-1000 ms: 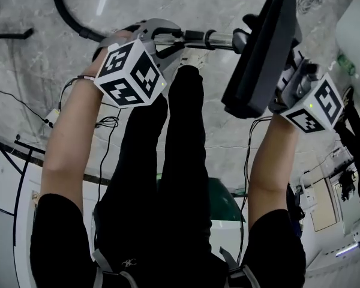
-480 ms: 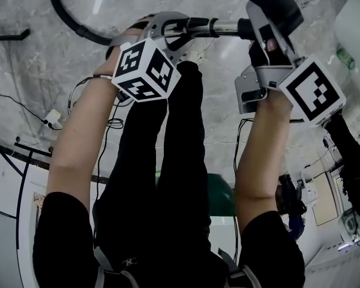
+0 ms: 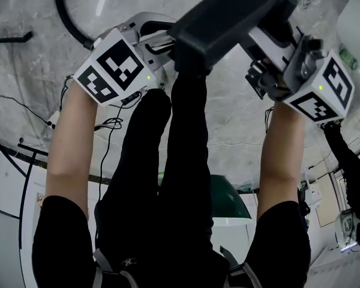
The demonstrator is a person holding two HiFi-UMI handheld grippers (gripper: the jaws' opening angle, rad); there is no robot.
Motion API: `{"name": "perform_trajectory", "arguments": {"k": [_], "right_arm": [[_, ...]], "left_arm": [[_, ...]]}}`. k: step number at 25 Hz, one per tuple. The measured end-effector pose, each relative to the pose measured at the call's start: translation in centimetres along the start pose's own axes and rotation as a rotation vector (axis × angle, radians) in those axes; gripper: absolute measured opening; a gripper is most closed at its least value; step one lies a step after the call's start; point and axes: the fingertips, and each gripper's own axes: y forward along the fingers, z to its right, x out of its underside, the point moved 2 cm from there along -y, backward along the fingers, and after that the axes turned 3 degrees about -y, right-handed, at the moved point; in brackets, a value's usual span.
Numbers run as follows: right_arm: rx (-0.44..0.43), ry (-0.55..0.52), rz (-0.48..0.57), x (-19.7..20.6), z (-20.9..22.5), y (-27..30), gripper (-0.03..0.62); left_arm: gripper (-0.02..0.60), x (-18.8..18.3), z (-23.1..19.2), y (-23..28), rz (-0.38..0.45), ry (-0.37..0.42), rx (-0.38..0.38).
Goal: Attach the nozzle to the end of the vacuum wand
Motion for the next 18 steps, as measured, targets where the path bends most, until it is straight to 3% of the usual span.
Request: {"name": "perform_trajectory", "arguments": {"k": [2, 4, 7, 8, 9, 11, 15, 18], "right_arm": [[0.039, -0.007, 0.001, -0.4, 0.6, 0.9, 0.161], [0.235, 0.076, 0.017, -0.6, 2.2, 0.0, 0.160], [0.612, 0.277, 0.012, 0.6, 4.7, -2.7, 0.158], [0.688, 0.301, 0.007, 0.9, 5.1, -3.5, 0.158], [0.707, 0.290, 0.005, 1.0, 5.1, -3.9, 0.156], [0.590, 0.202, 0.024, 1.0, 4.3, -3.6, 0.156], [0.212, 0.015, 0.057, 2.3, 1.9, -2.2, 0.155], [0.173, 0.047, 0.062, 4.4, 2.1, -2.8, 0.150]], "left_arm": [[0.166, 0.0, -0.7, -0.1, 0.013, -0.006, -0.047], [0.166, -0.8, -0.6, 0.6, 0.022, -0.009, -0.118], [0.167, -1.5, 0.3, 2.2, 0.008, -0.008, -0.166], [0.167, -1.6, 0.6, 2.5, 0.001, -0.005, -0.158], [0.167, -1.6, 0.8, 2.7, -0.007, -0.002, -0.144], [0.167, -1.4, 0.9, 2.7, -0.026, 0.002, -0.121], [0.169, -0.4, 1.0, 2.5, -0.061, 0.017, -0.077], [0.169, 0.6, 1.0, 3.2, -0.081, 0.001, -0.066]]}}
